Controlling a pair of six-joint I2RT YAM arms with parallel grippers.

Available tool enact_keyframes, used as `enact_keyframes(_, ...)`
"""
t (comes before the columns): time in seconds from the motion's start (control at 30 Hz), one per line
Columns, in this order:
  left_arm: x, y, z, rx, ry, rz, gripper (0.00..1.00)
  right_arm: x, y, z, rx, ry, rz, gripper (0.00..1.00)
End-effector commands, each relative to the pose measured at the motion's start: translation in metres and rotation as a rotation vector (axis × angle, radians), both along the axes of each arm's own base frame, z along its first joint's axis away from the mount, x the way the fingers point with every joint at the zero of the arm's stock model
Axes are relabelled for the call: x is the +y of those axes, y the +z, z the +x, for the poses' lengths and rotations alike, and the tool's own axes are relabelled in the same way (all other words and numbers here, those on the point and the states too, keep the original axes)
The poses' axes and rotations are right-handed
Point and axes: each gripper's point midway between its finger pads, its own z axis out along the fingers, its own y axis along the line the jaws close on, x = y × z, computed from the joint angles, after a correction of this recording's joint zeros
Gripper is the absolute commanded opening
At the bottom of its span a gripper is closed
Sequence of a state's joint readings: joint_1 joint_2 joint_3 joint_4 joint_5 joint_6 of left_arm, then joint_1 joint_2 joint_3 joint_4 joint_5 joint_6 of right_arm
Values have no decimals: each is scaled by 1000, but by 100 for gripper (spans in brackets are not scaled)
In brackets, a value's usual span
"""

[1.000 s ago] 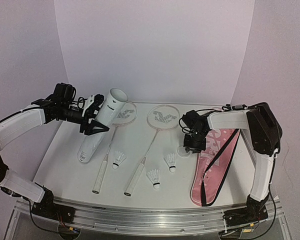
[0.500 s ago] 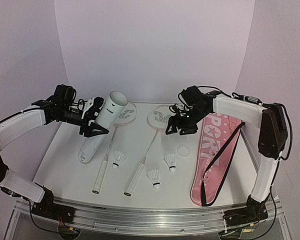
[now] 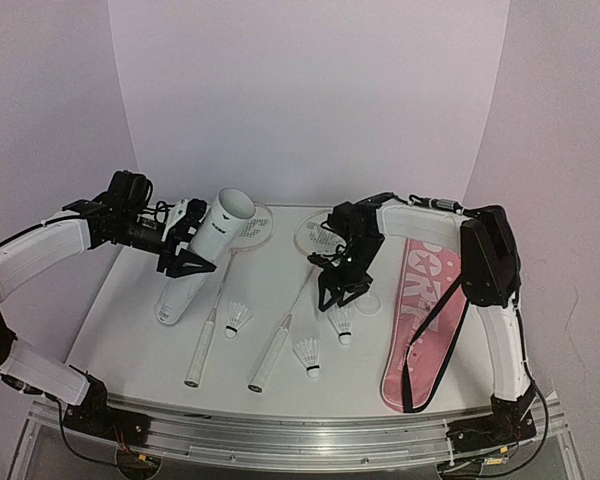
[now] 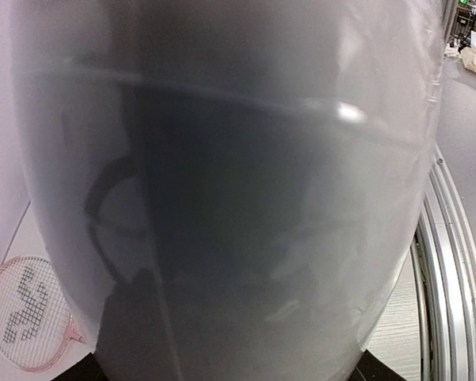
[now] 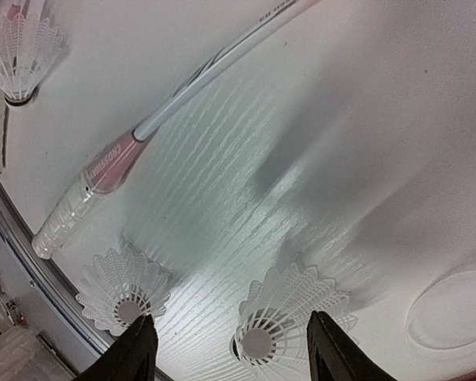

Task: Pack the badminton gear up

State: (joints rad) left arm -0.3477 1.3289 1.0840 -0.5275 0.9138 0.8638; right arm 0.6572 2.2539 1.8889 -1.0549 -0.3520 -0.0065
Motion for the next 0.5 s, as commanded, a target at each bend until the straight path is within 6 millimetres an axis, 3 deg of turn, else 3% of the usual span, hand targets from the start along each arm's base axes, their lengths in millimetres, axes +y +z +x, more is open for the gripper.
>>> enact_keyframes(0.0, 0, 14, -6, -43, -25, -26, 8, -4, 14, -16, 44, 51, -4, 59)
enact_keyframes(0.23, 0, 14, -5, -47, -24, -25, 8, -11, 9, -30, 99, 53, -21, 46)
enact_keyframes(0.37, 1, 13, -4, -49, -20, -20, 8, -15, 3, -36, 121, 56, -44, 33)
enact_keyframes(0.47, 1, 14, -4, -52, -20, -20, 8, -20, 1, -39, 126, 56, -67, 32)
